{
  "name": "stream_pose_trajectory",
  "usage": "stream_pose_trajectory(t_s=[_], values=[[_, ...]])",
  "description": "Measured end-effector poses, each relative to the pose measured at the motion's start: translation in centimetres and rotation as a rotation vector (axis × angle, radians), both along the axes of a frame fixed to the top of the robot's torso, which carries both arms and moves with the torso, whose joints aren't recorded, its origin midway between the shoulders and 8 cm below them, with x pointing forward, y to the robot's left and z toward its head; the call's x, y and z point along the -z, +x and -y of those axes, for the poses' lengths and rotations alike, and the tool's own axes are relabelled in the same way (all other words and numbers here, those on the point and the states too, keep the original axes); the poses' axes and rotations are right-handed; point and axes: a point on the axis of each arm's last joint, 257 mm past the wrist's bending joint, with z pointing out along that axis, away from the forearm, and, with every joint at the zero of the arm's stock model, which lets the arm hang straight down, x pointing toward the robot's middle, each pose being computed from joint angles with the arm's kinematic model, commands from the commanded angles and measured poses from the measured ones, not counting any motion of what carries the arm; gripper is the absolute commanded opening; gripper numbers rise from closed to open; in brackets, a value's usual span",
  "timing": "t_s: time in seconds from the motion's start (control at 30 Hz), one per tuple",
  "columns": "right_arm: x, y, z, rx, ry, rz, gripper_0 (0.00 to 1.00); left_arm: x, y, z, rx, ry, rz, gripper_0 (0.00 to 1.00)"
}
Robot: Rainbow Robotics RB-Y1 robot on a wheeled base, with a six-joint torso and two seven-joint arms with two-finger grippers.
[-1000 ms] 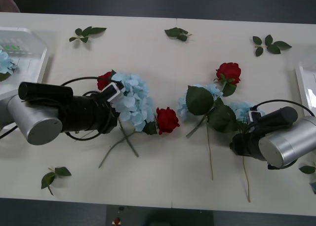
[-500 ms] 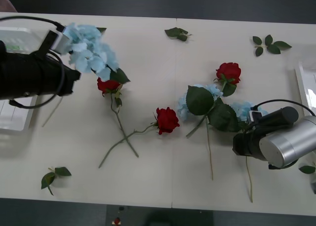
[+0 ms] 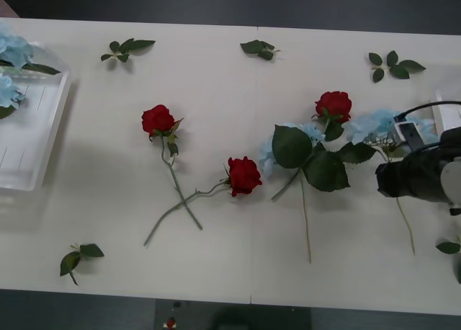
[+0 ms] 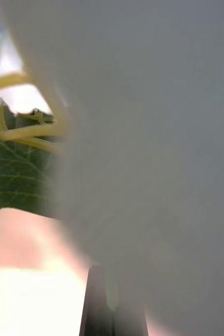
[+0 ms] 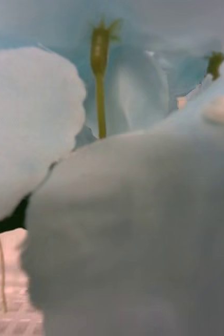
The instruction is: Put the red flowers into the right box and the blue flowers into the left box
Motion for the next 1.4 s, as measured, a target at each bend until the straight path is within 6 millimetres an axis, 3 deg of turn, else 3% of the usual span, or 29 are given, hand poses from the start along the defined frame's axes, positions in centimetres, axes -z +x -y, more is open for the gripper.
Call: stream_pose_trajectory(t_s=[0.3,0.47,0.63,0.87,0.93,0.97,1.03,1.2,1.27,1.4], values=[[-5.8,1.7,1.0,-0.161,0.014,0.116,0.0,2.9,-1.3,-10.5,-0.235,0.065,-0.067,0.0],[-9.4,2.0,0.1,-0.245,0.055,0.135,0.0,4.6,-2.9,-14.7,-0.344,0.028,-0.107,0.0],[-14.7,2.6,-2.7,-0.379,0.198,0.232,0.0,6.3,-3.6,-16.3,-0.385,0.016,-0.132,0.0],[-19.6,3.9,-6.8,-0.524,0.424,0.31,0.0,11.2,-3.0,-14.9,-0.313,0.079,-0.168,0.0],[-20.9,3.8,-8.6,-0.572,0.51,0.32,0.0,12.1,-3.0,-14.5,-0.294,0.092,-0.18,0.11],[-21.4,3.8,-9.1,-0.588,0.537,0.322,0.0,12.3,-3.1,-14.4,-0.287,0.098,-0.185,0.29],[-22.3,3.8,-10.2,-0.615,0.584,0.326,0.0,12.3,-3.1,-14.4,-0.28,0.104,-0.187,0.54],[-24.8,3.5,-12.6,-0.684,0.714,0.335,0.0,11.5,-2.7,-14.5,-0.286,0.088,-0.162,0.92],[-25.3,3.3,-13.4,-0.697,0.74,0.327,0.0,11.1,-2.1,-14.1,-0.281,0.07,-0.137,1.0],[-26.5,2.8,-14.9,-0.682,0.83,0.27,0.0,10.9,-1.4,-12.9,-0.269,0.008,-0.113,1.0]])
